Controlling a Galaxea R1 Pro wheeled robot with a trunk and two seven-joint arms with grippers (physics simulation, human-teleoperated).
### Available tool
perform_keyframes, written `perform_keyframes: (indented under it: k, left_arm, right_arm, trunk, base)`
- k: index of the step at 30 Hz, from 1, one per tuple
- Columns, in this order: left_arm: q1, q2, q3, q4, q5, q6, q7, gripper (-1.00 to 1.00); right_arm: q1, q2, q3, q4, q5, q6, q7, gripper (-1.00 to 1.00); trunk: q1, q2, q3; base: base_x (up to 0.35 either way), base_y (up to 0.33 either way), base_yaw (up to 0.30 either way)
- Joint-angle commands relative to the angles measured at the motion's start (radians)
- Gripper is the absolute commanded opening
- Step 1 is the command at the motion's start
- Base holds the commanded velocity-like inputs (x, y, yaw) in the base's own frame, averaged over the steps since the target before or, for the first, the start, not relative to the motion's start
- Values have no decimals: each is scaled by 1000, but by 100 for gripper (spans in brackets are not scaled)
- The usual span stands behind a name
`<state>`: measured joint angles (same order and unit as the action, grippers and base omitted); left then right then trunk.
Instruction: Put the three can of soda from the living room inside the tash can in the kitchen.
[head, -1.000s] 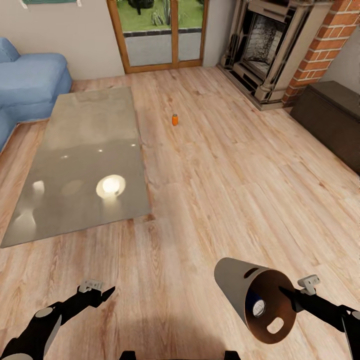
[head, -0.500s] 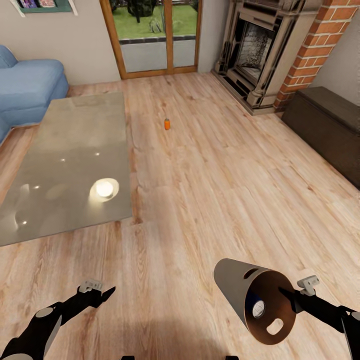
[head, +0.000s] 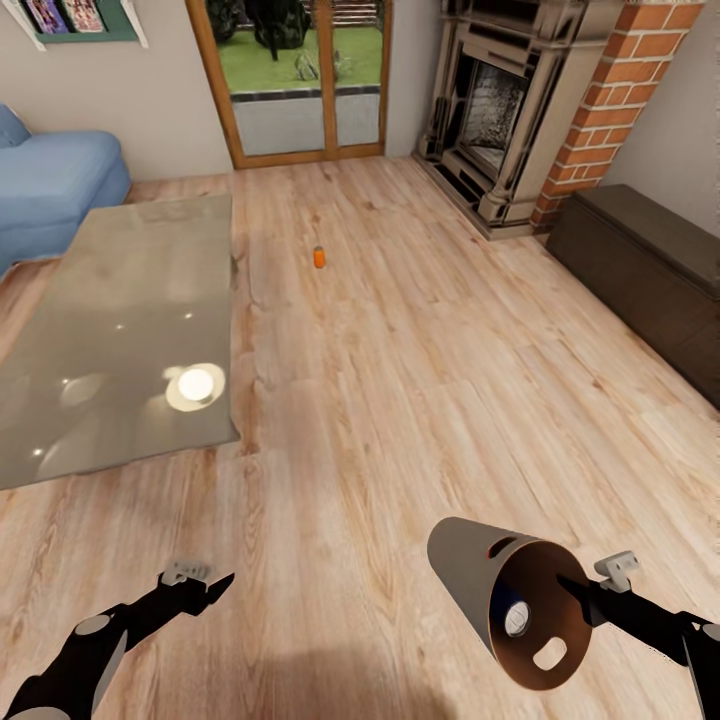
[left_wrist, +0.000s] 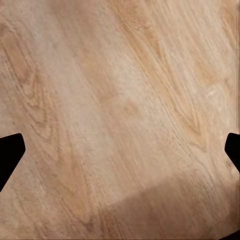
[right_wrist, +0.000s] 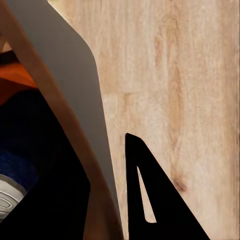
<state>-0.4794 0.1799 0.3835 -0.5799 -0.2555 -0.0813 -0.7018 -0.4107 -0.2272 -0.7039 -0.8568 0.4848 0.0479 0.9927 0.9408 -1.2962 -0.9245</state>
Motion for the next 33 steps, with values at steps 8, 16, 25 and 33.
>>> perform_keyframes:
  k: [8, 16, 25, 33]
  left_arm:
    - [0, 0, 0, 0, 0, 0, -1, 100]
    - [1, 0, 0, 0, -1, 0, 0, 100]
    - [1, 0, 0, 0, -2, 0, 0, 100]
    - [1, 0, 0, 0, -2, 0, 0, 100]
  right_arm:
    - [0, 0, 0, -1, -5, 1, 3, -100]
    - [3, 0, 0, -1, -5, 1, 3, -100]
    - [3, 1, 0, 0, -5, 1, 3, -100]
    - [3, 1, 0, 11, -4, 1, 3, -100]
  trunk:
    - [0, 0, 7]
    - [0, 0, 12]
    - [0, 0, 25]
    - [0, 0, 38]
  base:
    - [140, -305, 0]
    - [162, -302, 0]
    - [164, -301, 0]
    - [168, -297, 11]
